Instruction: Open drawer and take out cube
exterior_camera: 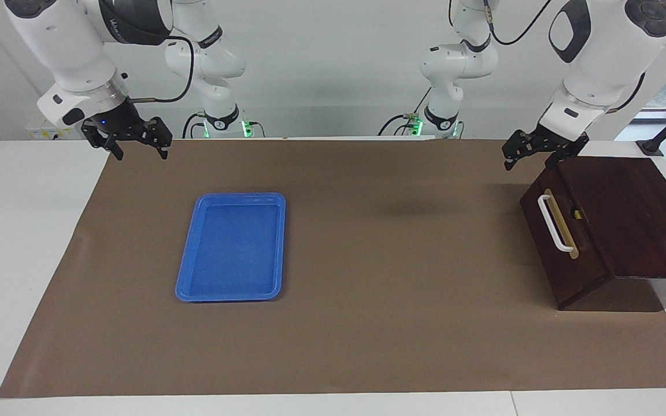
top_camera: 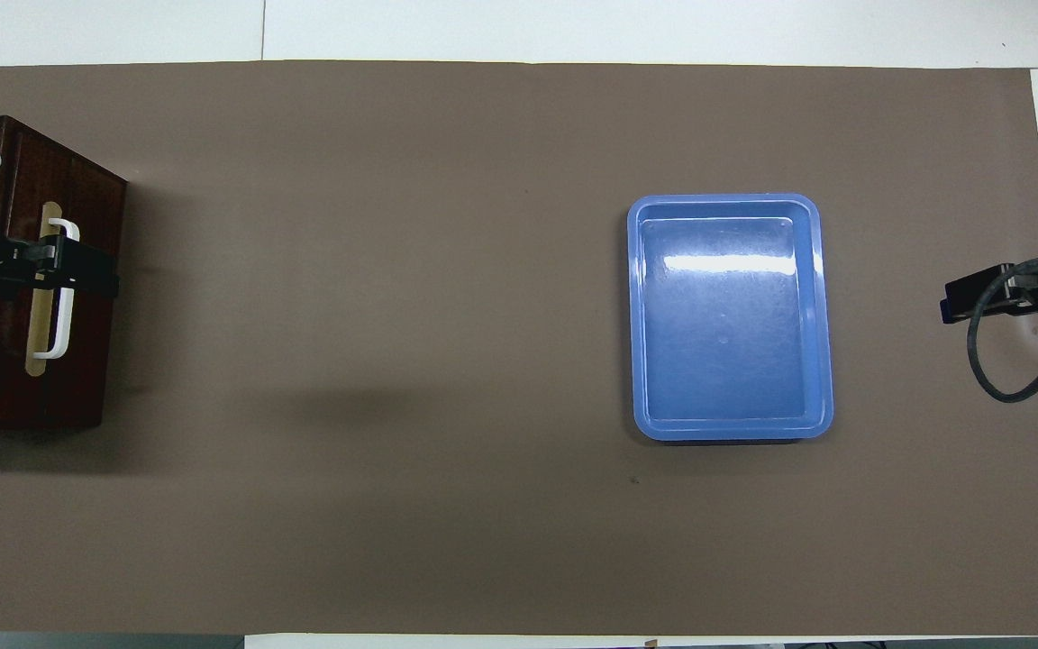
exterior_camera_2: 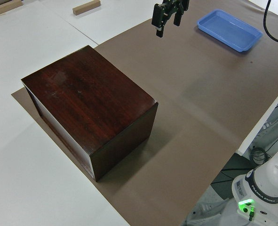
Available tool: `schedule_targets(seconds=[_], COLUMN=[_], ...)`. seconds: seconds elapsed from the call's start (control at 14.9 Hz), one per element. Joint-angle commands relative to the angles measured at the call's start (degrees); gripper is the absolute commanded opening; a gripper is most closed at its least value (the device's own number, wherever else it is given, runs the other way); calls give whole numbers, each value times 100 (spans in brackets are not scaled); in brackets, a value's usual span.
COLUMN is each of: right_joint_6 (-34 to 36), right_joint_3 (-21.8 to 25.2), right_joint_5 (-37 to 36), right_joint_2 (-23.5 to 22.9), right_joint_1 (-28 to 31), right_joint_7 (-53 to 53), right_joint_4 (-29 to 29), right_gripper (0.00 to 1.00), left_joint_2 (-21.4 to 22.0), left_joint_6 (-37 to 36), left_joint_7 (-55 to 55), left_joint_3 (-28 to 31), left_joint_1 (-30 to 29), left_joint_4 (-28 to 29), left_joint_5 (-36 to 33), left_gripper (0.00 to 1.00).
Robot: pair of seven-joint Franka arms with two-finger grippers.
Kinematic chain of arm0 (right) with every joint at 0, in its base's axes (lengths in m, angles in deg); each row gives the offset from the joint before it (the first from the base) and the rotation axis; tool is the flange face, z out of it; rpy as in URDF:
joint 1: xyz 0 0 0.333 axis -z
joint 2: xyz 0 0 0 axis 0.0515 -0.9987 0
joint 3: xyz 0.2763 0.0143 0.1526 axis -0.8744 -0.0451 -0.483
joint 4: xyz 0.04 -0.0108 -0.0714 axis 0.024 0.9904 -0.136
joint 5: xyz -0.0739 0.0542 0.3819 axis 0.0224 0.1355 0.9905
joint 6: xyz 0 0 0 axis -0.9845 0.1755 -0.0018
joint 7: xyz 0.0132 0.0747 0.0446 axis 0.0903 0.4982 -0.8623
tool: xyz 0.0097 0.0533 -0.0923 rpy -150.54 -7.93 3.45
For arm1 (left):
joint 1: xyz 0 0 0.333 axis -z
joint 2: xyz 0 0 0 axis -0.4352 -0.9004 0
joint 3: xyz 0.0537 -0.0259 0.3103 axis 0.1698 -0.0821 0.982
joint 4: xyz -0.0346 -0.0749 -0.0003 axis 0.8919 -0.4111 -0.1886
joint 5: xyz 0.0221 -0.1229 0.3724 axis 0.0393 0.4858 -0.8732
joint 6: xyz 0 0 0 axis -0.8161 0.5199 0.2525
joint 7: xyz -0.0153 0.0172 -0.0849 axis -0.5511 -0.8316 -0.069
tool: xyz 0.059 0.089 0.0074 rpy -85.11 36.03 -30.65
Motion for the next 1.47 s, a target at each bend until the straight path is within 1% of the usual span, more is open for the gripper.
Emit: schedule_targets(seconds=[0.0,0.07,0.27,0.47,0.54,0.67,1.07,1.14,1.4], right_joint_6=[27,27,27,27,27,19,27,27,27], right_joint_3=[-65,-65,-65,-65,-65,-65,-65,-65,-65], right_joint_5=[-105,-105,-105,-114,-105,-105,-113,-114,-105], right_joint_2=[91,91,91,91,91,91,91,91,91], right_joint_1=[59,59,59,59,59,59,59,59,59], right_joint_7=[80,80,80,80,80,80,80,80,80], right_joint_4=[73,73,73,73,73,73,73,73,73], right_gripper=[100,100,100,100,100,100,100,100,100], left_joint_2=[278,375,376,297,227,25,-274,-379,-416], left_joint_6=[449,713,1118,1750,1909,2216,2824,2920,3465], left_joint_7=[-10,-2,25,51,51,51,60,60,42], left_joint_3=[20,29,20,20,20,29,64,64,64], left_joint_1=[243,253,358,498,490,420,358,236,-98], left_joint_4=[604,841,1326,1880,1942,1969,2101,2101,2267], left_joint_5=[-611,-665,-1050,-1866,-2078,-2282,-2546,-2677,-2748], left_gripper=[100,100,100,100,100,100,100,100,100])
